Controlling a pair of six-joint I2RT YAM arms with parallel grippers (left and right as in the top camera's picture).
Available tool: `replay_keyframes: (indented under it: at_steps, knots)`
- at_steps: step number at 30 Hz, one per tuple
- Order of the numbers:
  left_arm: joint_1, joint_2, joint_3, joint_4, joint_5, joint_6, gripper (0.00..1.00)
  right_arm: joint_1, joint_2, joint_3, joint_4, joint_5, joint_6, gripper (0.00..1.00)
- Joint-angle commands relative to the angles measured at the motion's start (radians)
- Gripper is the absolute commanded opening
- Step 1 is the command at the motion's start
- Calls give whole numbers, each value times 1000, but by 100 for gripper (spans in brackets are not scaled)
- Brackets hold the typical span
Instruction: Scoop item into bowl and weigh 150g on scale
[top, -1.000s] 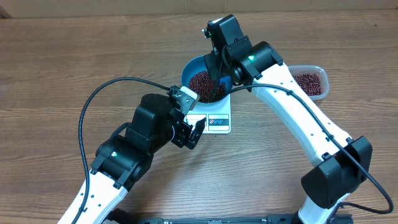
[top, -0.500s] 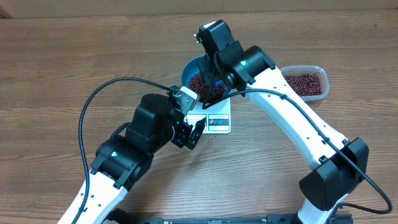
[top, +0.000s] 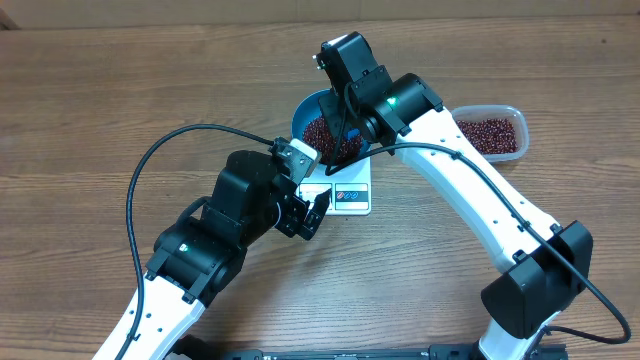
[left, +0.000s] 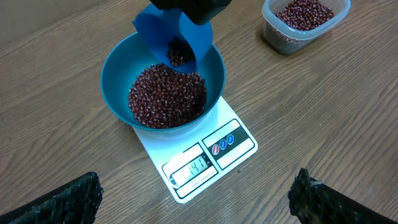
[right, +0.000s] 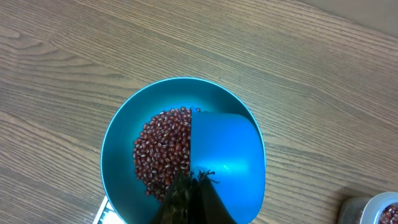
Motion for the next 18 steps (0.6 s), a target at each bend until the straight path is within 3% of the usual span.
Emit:
replay_keyframes:
  at_steps: [1, 18]
  knots:
    - [2, 4, -5, 0, 0, -6, 100, 3, -47, 40, 6, 19, 4, 4]
    - [2, 4, -5, 0, 0, -6, 99, 3, -47, 40, 5, 29, 4, 4]
